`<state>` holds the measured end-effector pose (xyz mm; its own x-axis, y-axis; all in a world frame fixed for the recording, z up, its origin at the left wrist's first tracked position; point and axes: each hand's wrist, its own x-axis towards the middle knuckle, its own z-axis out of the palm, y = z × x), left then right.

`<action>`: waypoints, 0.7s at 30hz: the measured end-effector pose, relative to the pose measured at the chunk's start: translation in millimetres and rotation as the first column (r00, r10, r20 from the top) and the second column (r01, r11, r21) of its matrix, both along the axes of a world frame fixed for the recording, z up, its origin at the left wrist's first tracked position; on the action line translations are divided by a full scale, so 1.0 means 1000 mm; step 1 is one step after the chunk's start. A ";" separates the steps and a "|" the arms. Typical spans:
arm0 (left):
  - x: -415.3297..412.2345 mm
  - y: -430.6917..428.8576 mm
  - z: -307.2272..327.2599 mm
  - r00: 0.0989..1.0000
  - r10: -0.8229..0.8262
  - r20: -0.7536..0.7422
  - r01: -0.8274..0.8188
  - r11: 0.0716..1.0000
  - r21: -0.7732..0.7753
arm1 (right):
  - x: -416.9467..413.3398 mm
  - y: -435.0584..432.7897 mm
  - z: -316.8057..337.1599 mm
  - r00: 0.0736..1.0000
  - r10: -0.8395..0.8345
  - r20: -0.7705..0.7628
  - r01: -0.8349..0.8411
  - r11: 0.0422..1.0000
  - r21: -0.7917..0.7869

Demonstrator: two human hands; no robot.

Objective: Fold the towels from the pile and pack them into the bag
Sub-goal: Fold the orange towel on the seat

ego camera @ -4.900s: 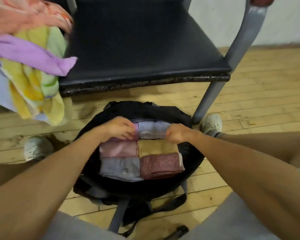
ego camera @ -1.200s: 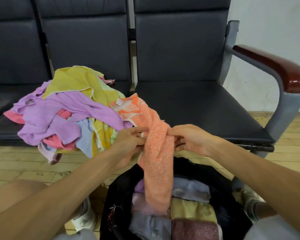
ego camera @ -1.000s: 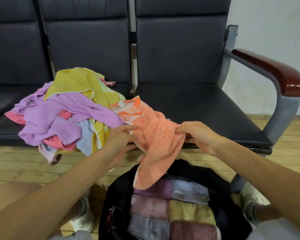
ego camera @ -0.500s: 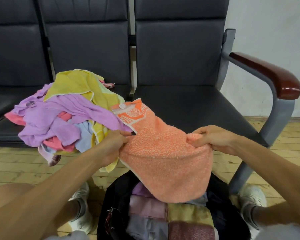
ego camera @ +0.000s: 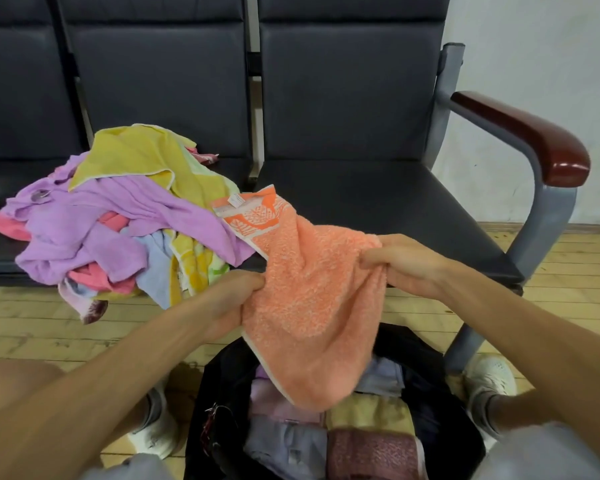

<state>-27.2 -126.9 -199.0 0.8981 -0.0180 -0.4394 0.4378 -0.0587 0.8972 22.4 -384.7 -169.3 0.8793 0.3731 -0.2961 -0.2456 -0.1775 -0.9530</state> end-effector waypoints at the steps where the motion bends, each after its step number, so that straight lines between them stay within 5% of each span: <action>1: 0.001 0.001 0.000 0.999 0.042 0.011 -0.042 0.999 0.010 | 0.001 0.001 0.000 0.999 -0.054 0.009 0.053 0.998 0.031; 9: 0.009 0.010 0.012 0.925 0.354 0.137 -0.351 0.935 -0.044 | 0.001 -0.007 0.016 0.931 -0.345 0.117 0.326 0.933 0.156; 15: 0.013 0.015 0.018 0.886 0.391 0.249 -0.365 0.920 -0.145 | 0.001 -0.008 0.012 0.980 -0.180 -0.087 0.197 0.947 0.254; 21: 0.015 0.023 0.016 0.859 0.444 0.255 -0.371 0.883 -0.287 | 0.014 -0.022 0.005 0.895 -0.433 -0.103 0.443 0.892 0.096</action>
